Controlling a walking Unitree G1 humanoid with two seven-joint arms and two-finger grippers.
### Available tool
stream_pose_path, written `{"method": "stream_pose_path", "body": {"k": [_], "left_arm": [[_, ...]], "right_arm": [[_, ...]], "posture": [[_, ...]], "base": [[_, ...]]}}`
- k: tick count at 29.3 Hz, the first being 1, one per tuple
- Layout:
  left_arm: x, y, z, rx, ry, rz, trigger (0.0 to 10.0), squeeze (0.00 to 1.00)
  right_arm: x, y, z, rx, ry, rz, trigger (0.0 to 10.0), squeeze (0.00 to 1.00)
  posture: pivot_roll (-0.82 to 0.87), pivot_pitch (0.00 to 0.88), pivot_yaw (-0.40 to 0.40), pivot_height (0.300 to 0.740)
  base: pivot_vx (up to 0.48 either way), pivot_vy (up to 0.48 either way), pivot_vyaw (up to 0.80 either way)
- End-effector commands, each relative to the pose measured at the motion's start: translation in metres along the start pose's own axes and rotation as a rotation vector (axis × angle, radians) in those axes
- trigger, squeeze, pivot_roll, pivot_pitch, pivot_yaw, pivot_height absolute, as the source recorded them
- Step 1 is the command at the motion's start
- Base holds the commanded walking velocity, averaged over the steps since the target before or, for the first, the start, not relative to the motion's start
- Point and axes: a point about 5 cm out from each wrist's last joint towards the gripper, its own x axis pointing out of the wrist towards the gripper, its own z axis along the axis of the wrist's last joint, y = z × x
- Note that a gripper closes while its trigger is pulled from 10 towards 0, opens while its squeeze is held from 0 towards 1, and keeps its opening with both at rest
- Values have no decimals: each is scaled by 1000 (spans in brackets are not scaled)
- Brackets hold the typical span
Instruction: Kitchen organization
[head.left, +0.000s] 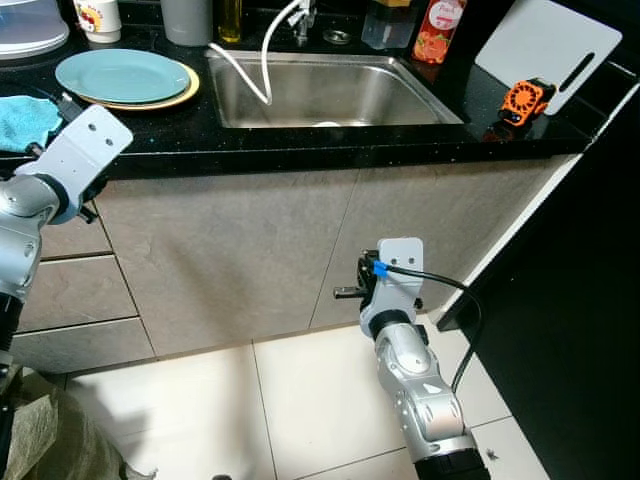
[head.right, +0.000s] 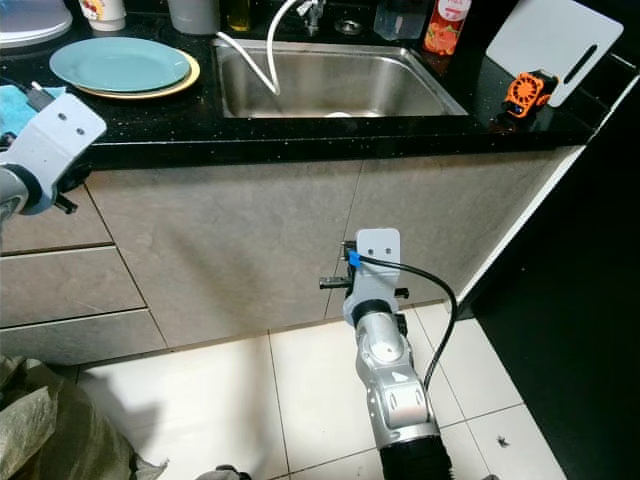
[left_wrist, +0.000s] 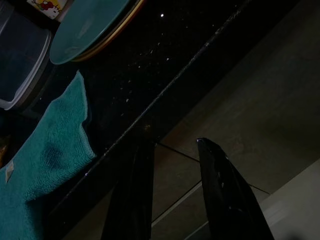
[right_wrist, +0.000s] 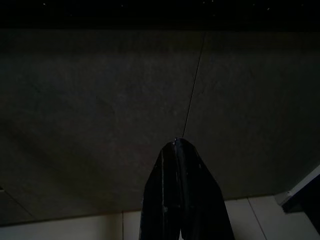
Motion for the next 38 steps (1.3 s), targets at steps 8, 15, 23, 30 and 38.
{"method": "stream_pose_path", "body": {"k": [8,15,23,30,38], "left_arm": [[1,-6,3,5,-10,-19,10000,0],[1,-7,4,6,-11,-19,10000,0],[2,-7,5,5,-11,-19,10000,0],[2,-7,4,5,-11,-19,10000,0],[2,-7,5,5,-11,-19,10000,0]], "right_arm": [[-2,-3,-5,11,25,-19,10000,0],[-2,-3,-5,10,25,-19,10000,0],[-2,-4,-5,8,26,-17,10000,0],[-2,-4,-5,8,25,-18,10000,0],[-2,-4,-5,8,25,-19,10000,0]], "posture": [[267,88,-78,740],[266,88,-79,740],[267,88,-84,740],[266,88,-82,740],[267,88,-82,740]], "base": [[0,0,0],[0,0,0],[0,0,0],[0,0,0],[0,0,0]]}}
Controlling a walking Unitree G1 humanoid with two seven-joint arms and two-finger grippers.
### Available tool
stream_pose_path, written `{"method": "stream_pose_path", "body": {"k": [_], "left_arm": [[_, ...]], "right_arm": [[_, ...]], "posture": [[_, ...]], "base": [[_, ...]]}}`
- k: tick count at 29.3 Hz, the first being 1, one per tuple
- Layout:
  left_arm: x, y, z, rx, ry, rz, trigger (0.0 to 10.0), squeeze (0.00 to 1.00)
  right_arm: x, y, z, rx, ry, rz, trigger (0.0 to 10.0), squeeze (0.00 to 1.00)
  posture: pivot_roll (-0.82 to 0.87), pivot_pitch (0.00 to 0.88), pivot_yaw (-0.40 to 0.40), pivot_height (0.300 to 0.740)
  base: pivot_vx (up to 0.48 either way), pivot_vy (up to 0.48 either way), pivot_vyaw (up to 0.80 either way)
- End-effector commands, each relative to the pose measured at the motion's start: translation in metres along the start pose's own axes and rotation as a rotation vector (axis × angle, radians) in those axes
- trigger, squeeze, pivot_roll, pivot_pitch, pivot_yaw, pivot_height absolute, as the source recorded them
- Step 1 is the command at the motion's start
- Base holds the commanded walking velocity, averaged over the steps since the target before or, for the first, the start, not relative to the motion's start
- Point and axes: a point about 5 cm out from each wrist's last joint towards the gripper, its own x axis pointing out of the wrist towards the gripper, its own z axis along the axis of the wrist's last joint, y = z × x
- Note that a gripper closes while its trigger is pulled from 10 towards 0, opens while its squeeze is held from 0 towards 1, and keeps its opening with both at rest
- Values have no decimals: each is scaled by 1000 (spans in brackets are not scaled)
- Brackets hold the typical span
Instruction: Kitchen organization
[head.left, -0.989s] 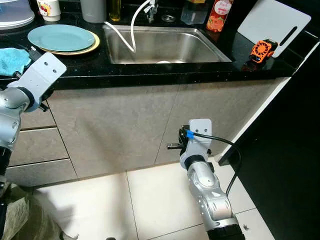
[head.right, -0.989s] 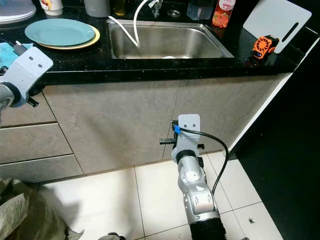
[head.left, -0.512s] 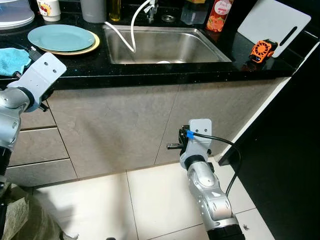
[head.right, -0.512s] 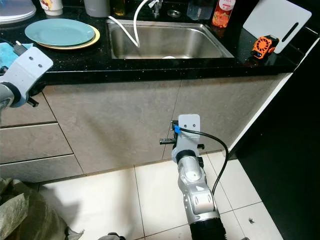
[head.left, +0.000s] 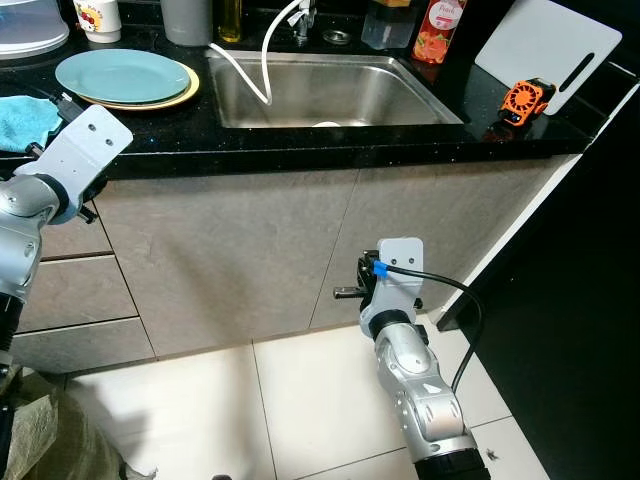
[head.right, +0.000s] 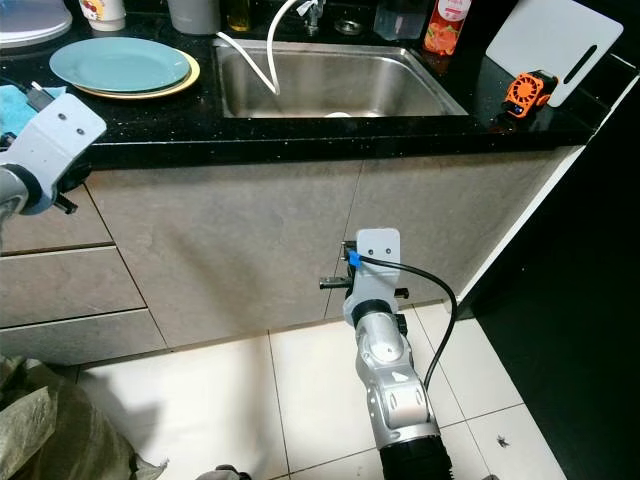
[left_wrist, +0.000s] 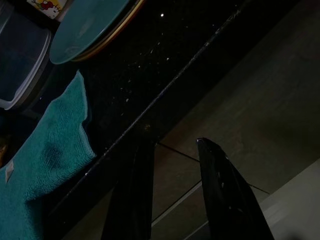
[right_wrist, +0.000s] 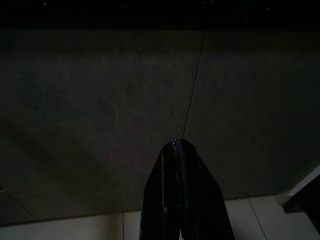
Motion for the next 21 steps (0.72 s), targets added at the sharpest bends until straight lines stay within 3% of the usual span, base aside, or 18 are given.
{"method": "stream_pose_path", "body": {"k": [1,21], "left_arm": [[2,-7,5,6,-12,-19,10000,0],[2,-8,4,6,-11,-20,10000,0]], "right_arm": [[-2,-3,-5,6,24,-17,10000,0],[-2,-2,-6,2,27,-10,10000,0]], "posture": [[267,88,-82,740],[267,78,-84,740]], "base": [[0,0,0],[0,0,0]]}}
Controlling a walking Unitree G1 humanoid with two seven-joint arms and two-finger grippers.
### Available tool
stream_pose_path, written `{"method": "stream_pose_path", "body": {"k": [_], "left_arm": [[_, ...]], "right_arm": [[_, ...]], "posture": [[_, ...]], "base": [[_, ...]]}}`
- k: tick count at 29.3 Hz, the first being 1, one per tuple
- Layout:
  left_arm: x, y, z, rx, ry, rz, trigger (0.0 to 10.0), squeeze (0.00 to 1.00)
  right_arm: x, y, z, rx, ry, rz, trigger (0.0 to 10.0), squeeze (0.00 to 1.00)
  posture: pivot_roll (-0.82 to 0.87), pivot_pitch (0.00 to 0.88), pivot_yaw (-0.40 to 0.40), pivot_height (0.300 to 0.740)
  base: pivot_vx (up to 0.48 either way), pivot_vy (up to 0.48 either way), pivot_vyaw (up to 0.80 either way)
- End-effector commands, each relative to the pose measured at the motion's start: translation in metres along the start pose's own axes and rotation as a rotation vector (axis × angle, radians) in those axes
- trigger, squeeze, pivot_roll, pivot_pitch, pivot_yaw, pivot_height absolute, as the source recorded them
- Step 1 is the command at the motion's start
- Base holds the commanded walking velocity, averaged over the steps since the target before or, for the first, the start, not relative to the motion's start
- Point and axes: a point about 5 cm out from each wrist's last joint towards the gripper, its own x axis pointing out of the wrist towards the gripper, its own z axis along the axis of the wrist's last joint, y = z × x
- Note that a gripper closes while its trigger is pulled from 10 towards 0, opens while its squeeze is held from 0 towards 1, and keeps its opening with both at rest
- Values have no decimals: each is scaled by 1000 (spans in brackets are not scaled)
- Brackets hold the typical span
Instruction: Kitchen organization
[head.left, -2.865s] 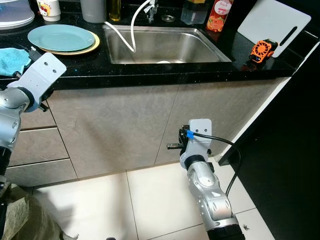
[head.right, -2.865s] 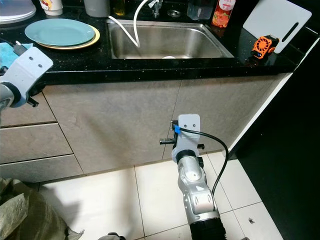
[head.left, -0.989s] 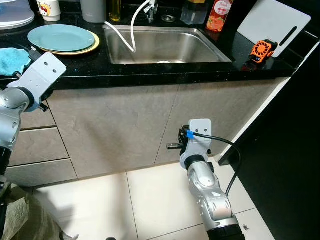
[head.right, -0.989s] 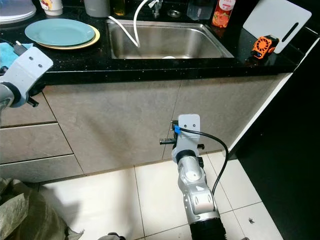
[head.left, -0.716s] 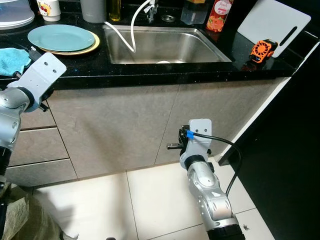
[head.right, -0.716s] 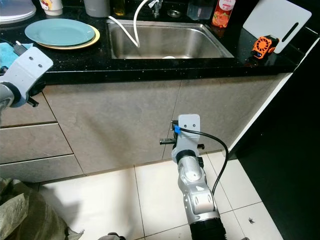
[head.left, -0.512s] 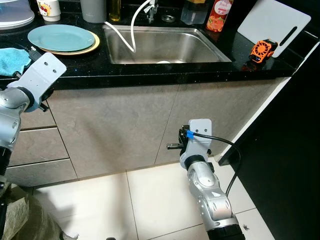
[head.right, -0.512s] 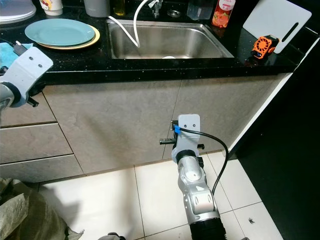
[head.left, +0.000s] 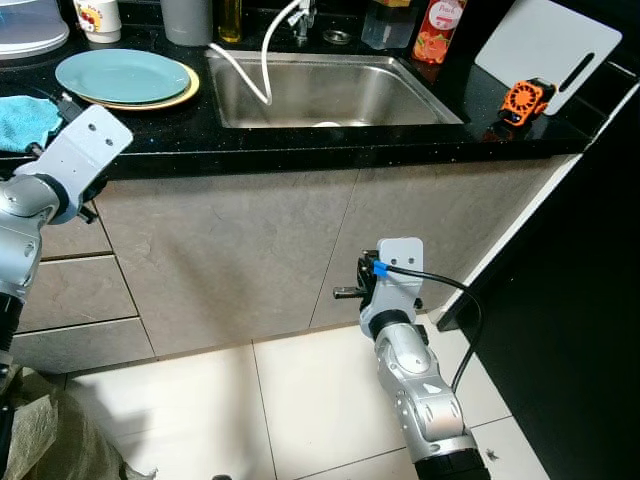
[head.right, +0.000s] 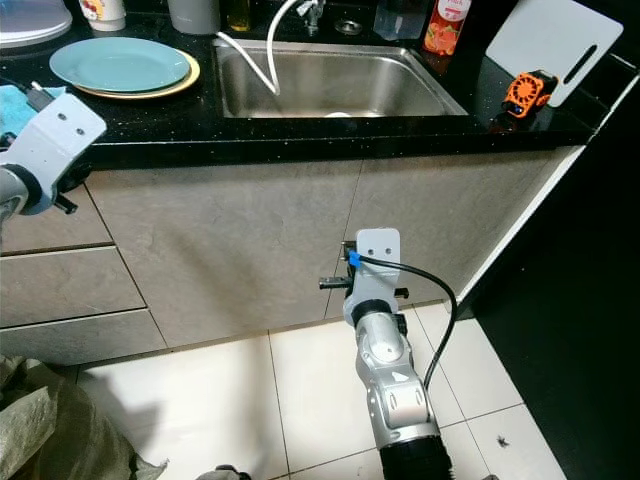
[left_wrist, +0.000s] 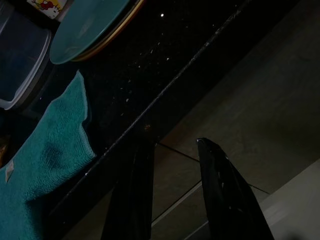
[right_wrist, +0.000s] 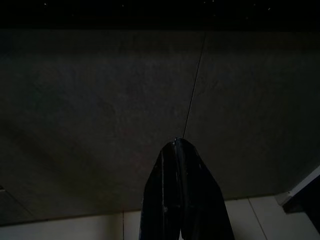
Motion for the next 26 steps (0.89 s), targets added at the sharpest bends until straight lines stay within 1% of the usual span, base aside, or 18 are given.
{"method": "stream_pose_path", "body": {"k": [1,26], "left_arm": [[2,-8,4,6,-11,-20,10000,0],[2,-8,3,6,-11,-19,10000,0]], "right_arm": [[-2,-2,-6,2,27,-12,10000,0],[-2,-1,-6,3,30,-7,10000,0]], "posture": [[267,78,-84,740],[270,76,-85,740]], "base": [[0,0,0],[0,0,0]]}}
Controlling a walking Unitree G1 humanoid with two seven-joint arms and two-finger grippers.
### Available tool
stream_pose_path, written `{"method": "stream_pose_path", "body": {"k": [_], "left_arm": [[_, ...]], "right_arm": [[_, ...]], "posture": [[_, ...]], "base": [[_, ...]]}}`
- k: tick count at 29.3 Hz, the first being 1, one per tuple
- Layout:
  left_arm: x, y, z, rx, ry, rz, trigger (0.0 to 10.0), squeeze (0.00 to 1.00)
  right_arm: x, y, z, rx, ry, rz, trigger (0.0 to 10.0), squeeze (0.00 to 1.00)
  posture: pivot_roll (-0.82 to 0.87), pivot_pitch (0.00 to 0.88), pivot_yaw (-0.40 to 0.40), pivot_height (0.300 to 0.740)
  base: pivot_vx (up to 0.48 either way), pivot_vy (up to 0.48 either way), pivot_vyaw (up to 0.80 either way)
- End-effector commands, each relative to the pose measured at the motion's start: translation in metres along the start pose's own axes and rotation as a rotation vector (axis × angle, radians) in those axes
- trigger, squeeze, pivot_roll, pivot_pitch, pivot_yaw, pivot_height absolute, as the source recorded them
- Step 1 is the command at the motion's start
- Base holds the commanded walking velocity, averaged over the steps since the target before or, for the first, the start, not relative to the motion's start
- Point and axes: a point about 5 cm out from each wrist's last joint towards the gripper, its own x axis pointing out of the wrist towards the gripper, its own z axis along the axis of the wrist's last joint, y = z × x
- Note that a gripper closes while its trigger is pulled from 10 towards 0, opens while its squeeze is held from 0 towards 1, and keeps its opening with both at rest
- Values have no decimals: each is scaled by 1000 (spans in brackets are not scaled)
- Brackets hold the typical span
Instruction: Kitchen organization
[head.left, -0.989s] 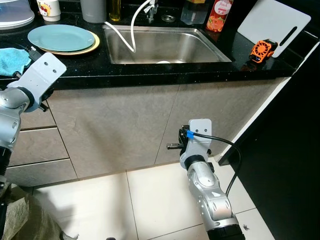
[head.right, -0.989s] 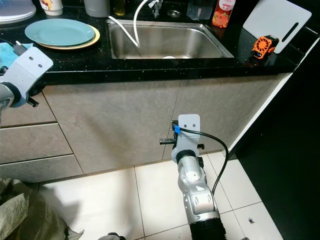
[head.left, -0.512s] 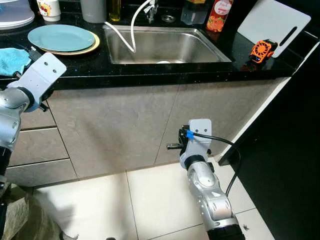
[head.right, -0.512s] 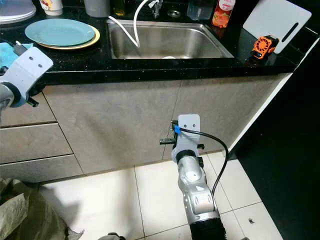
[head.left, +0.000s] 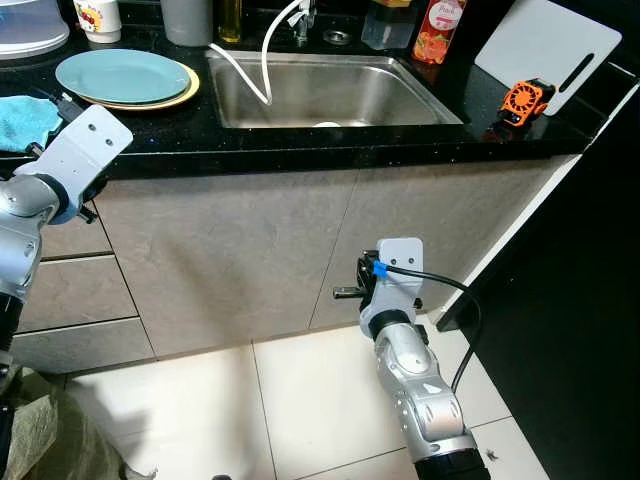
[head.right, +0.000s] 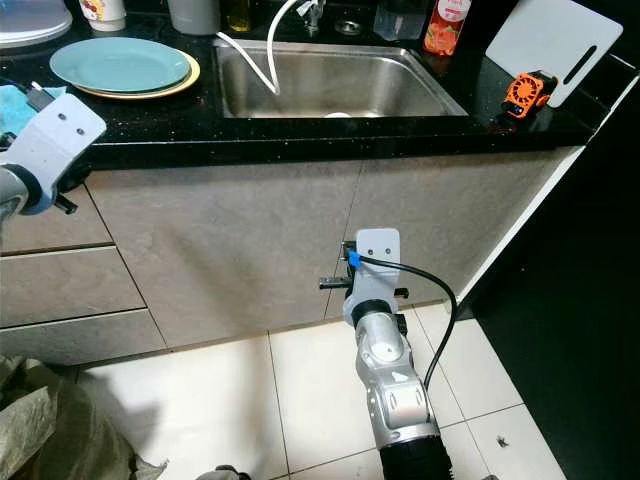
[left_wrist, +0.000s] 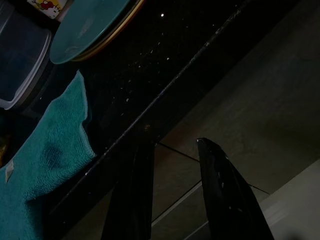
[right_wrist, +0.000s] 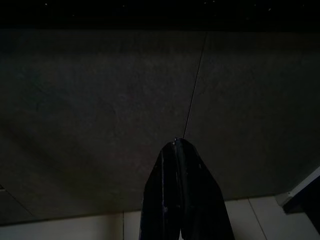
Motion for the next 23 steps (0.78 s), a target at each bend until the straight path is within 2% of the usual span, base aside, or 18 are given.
{"method": "stream_pose_path", "body": {"k": [1,23], "left_arm": [[2,-8,3,6,-11,-19,10000,0],[0,-8,7,7,-15,-20,10000,0]], "right_arm": [[-2,-2,-6,4,30,-11,10000,0],[-3,-4,-5,0,34,-6,10000,0]], "posture": [[270,76,-85,740],[268,103,-100,740]], "base": [[0,0,0],[0,0,0]]}}
